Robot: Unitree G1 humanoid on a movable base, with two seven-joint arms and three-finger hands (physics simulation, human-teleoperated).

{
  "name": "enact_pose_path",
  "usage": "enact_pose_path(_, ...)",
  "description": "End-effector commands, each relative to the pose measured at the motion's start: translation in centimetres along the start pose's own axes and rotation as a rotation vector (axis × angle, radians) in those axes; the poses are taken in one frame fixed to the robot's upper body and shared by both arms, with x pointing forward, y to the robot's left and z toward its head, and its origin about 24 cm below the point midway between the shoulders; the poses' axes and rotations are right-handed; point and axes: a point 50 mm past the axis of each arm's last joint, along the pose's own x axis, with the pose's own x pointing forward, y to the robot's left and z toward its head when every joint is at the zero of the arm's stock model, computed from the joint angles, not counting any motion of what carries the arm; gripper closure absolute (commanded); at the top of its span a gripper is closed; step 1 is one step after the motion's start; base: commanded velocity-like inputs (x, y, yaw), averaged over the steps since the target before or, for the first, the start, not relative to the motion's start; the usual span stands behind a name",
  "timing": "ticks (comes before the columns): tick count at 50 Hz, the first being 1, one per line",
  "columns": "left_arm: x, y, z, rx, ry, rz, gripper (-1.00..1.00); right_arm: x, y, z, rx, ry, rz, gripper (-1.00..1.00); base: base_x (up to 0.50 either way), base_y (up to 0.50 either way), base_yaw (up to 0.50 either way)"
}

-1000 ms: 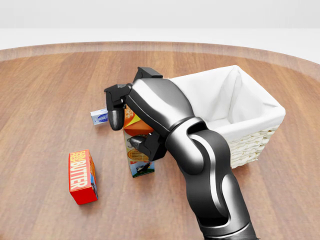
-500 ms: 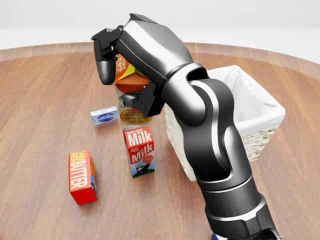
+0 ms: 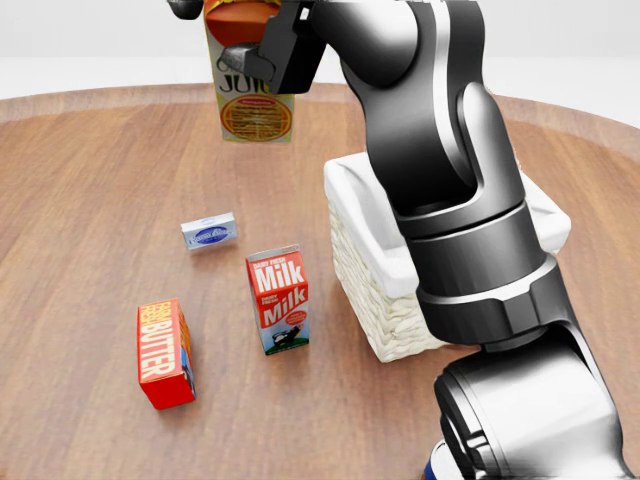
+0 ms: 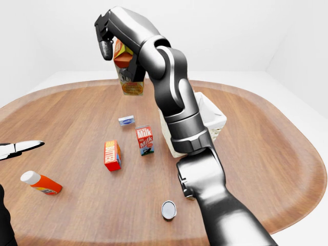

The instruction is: Pick up the orange juice, and put it in the basket.

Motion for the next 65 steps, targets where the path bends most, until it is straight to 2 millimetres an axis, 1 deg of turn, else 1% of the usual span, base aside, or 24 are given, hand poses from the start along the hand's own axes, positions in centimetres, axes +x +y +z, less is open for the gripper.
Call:
enact_pose_path(1,0.0,0.0,0.0,0.000,0.000,0.000,-1.00,2.0,-3.5,-0.8,0.061,0.042,-0.061,1.00,0.00,0.00,0.00)
enact_pose_path(3,0.0,0.0,0.0,0.000,0.000,-0.001,-1.00,2.1,-3.6,-0.9,0.066,0.051,-0.060,1.00,0.00,0.00,0.00)
enact_pose_path(7,0.0,0.0,0.0,0.000,0.000,0.000,-1.00,2.7,-4.4,-1.9,0.075,0.109,-0.051,1.00,0.00,0.00,0.00)
enact_pose_path(8,0.0,0.0,0.0,0.000,0.000,0.000,-1.00,2.9,-4.8,-2.3,0.075,0.128,-0.054,1.00,0.00,0.00,0.00)
enact_pose_path(14,0.0,0.0,0.0,0.000,0.000,0.000,-1.00,3.2,-5.3,-4.1,0.077,0.185,-0.048,1.00,0.00,0.00,0.00)
enact_pose_path(18,0.0,0.0,0.0,0.000,0.000,0.000,-1.00,3.1,-5.7,-5.1,0.073,0.228,-0.050,1.00,0.00,0.00,0.00)
enact_pose_path(24,0.0,0.0,0.0,0.000,0.000,0.000,-1.00,2.9,-5.9,-6.1,0.072,0.269,-0.048,1.00,0.00,0.00,0.00)
enact_pose_path(26,0.0,0.0,0.0,0.000,0.000,0.000,-1.00,2.6,-5.9,-6.8,0.068,0.292,-0.054,1.00,0.00,0.00,0.00)
enact_pose_path(28,0.0,0.0,0.0,0.000,0.000,0.000,-1.00,2.4,-5.9,-7.2,0.021,0.309,-0.057,1.00,0.00,0.00,0.00)
enact_pose_path(29,0.0,0.0,0.0,0.000,0.000,0.000,-1.00,2.2,-5.9,-7.6,0.047,0.314,-0.064,1.00,0.00,0.00,0.00)
enact_pose_path(33,0.0,0.0,0.0,0.000,0.000,0.000,-1.00,1.8,-6.1,-8.4,0.050,0.341,-0.086,1.00,0.00,0.00,0.00)
enact_pose_path(36,0.0,0.0,0.0,0.000,0.000,0.001,-1.00,1.4,-6.0,-9.3,-0.003,0.383,-0.101,1.00,0.00,0.00,0.00)
enact_pose_path(41,0.0,0.0,0.0,0.000,0.000,0.001,-1.00,1.0,-5.9,-10.1,0.014,0.410,-0.112,1.00,0.00,0.00,0.00)
enact_pose_path(48,0.0,0.0,0.0,0.000,0.000,0.000,-1.00,0.1,-5.0,-11.8,0.010,0.477,-0.124,1.00,0.00,0.00,0.00)
enact_pose_path(65,0.0,0.0,0.3,-0.001,-0.011,-0.002,-1.00,-0.8,-3.6,-13.4,0.033,0.543,-0.164,1.00,0.00,0.00,0.00)
